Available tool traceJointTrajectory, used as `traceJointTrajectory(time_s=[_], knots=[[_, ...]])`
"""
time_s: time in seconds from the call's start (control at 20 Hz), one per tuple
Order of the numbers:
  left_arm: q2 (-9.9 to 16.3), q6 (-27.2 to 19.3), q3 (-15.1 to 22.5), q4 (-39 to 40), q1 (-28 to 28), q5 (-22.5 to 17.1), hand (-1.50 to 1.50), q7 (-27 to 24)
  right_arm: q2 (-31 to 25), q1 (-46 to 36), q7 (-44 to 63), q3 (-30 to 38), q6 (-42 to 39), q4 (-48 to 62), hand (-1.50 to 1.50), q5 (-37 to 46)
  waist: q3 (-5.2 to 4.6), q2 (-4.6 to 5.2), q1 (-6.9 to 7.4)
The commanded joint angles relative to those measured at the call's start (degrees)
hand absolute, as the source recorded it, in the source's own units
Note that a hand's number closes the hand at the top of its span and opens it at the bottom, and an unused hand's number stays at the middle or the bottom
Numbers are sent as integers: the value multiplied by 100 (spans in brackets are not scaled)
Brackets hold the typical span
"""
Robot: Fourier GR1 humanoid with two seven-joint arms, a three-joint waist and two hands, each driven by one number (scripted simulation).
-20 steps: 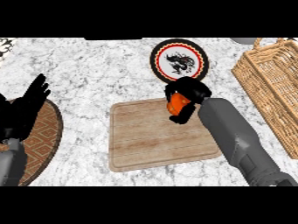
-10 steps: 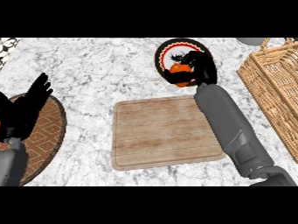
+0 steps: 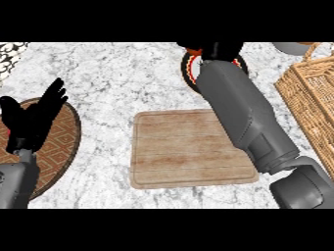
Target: Pick the squash from the cutting board and place it in the basket
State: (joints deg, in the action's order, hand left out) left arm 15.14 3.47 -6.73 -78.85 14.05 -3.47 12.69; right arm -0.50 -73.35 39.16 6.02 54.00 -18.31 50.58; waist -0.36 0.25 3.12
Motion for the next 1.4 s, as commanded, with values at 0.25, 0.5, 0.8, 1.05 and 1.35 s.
traceJointTrajectory(time_s=[0.25,0.5,0.8,1.05,1.35], knots=[[90,-15,-156,2,32,-57,0,53,-541,-1761,2904,-594,-23,1327,150,1466,12,10,-79],[27,-12,-52,-235,-52,-56,0,259,-1000,-1860,3327,-796,-135,1428,150,1756,26,28,-80],[49,10,-122,50,20,-21,0,54,-1360,-2216,3687,-898,-441,1557,150,1920,24,59,-111],[-132,-106,24,-258,-85,23,0,186,-1847,-2081,4010,-1151,-743,1824,150,2174,28,33,-102],[63,-61,-208,-13,-133,23,0,-33,-2025,-1817,4045,-1193,-756,1759,150,2168,32,-36,-295]])
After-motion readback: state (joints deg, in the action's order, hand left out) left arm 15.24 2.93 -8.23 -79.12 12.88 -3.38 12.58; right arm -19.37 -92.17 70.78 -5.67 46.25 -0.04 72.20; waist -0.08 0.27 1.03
